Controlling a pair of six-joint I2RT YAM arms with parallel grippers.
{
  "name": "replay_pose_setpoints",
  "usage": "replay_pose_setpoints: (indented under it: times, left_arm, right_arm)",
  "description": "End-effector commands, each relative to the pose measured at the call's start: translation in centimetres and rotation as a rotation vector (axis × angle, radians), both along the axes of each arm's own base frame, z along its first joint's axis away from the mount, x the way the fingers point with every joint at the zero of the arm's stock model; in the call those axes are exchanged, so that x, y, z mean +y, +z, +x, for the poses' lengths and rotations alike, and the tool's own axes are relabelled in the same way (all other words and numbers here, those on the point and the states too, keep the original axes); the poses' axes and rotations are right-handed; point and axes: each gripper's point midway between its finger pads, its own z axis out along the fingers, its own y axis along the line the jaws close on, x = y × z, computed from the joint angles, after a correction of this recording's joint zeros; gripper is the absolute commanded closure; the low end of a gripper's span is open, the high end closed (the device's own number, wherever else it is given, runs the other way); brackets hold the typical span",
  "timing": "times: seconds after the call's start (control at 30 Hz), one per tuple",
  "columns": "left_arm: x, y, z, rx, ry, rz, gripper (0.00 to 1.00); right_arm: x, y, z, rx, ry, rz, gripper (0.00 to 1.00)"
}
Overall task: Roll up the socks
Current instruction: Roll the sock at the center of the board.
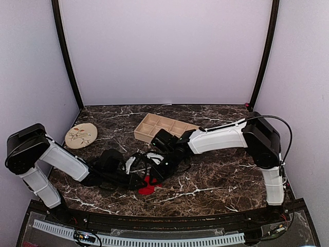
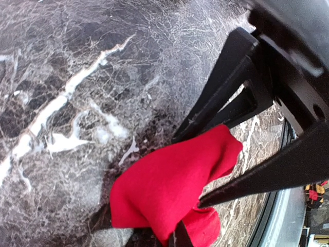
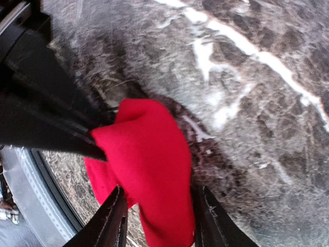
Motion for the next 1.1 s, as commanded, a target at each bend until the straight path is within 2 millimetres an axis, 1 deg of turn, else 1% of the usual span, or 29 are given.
replay_pose_setpoints:
  times: [0.0,0.2,0.4,0.53,0.67,0.7,0.73,0.8,1.07]
  left_arm:
    - [6.7,-7.4,-5.9,0.241,-0.006,0.28,1.0]
    - [6.5,-7.5,-6.2,0.219,-0.026,0.236,1.0]
    - [5.8,-6.7,-6.4,0.198,-0.069,0.194,1.0]
    - [5.4,-6.1,-6.3,0.182,-0.087,0.176,1.0]
    - [5.0,-5.8,-6.1,0.179,-0.098,0.164,1.0]
    - [4.9,-5.8,-6.1,0.178,-0.1,0.161,1.0]
    - [4.9,-5.7,-6.0,0.177,-0.101,0.16,1.0]
    - [4.7,-5.5,-5.7,0.173,-0.097,0.152,1.0]
    - [4.4,-5.0,-4.9,0.192,-0.063,0.092,1.0]
  right_arm:
    - [0.2,0.8,-0.7,0.0,0.026,0.075,0.57]
    - [0.5,2.6,0.5,0.021,-0.023,0.22,0.53]
    - [-0.1,2.7,1.6,0.021,-0.068,0.289,0.53]
    - [0.3,2.7,1.9,0.055,-0.089,0.354,0.53]
    - [0.6,1.6,1.7,0.098,-0.102,0.383,0.53]
    - [0.9,1.9,1.6,0.116,-0.108,0.412,0.53]
    - [0.4,1.1,1.0,0.146,-0.119,0.41,0.53]
    - [0.5,1.0,0.7,0.168,-0.129,0.45,0.53]
    - [-0.3,-0.2,-0.7,0.2,-0.171,0.485,0.54]
